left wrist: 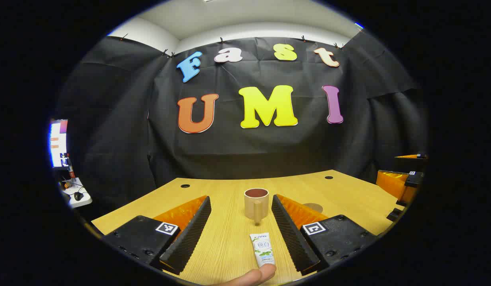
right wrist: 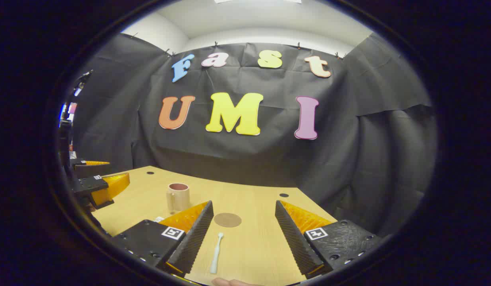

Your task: Put the toothbrush and toothpaste on the desktop into the cup, then pick up the cup and place it on the coaster on the desktop.

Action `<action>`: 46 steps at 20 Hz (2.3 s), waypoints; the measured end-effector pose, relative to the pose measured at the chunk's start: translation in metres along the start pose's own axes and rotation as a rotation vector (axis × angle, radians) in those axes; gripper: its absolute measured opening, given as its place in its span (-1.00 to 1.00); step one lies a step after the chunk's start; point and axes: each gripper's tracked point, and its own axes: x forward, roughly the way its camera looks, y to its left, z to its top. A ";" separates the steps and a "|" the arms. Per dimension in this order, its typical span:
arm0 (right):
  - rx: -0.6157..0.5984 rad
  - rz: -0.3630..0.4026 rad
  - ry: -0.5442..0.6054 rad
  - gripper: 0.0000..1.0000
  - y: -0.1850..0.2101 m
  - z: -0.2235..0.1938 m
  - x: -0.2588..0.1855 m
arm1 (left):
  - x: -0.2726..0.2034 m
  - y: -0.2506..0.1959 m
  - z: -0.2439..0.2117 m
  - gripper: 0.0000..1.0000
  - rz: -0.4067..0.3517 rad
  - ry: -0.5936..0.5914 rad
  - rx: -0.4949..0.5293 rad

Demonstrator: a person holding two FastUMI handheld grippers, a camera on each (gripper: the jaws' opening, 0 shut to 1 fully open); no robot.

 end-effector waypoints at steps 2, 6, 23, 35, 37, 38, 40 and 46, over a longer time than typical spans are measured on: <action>0.007 -0.006 0.000 0.92 -0.004 0.001 -0.002 | -0.003 0.003 0.007 0.95 0.011 -0.018 0.008; 0.010 -0.024 -0.005 0.93 -0.010 0.004 -0.004 | -0.006 0.008 0.014 0.94 0.017 -0.040 0.009; 0.014 -0.008 0.032 0.89 -0.004 -0.009 -0.002 | 0.000 0.008 -0.009 0.94 0.010 0.026 -0.036; 0.001 -0.004 0.081 0.93 0.001 -0.035 0.008 | 0.013 -0.007 -0.090 0.96 -0.052 0.286 -0.084; 0.012 0.003 0.103 0.90 0.000 -0.044 0.011 | 0.012 -0.012 -0.112 0.96 -0.061 0.373 -0.100; 0.023 0.012 0.118 0.90 0.002 -0.050 0.012 | 0.010 -0.017 -0.126 0.96 -0.071 0.420 -0.110; 0.036 0.010 0.138 0.93 -0.002 -0.057 0.014 | 0.005 -0.028 -0.147 0.97 -0.086 0.509 -0.127; 0.069 0.043 0.192 0.91 0.003 -0.079 0.016 | -0.004 -0.043 -0.175 0.95 -0.098 0.671 -0.102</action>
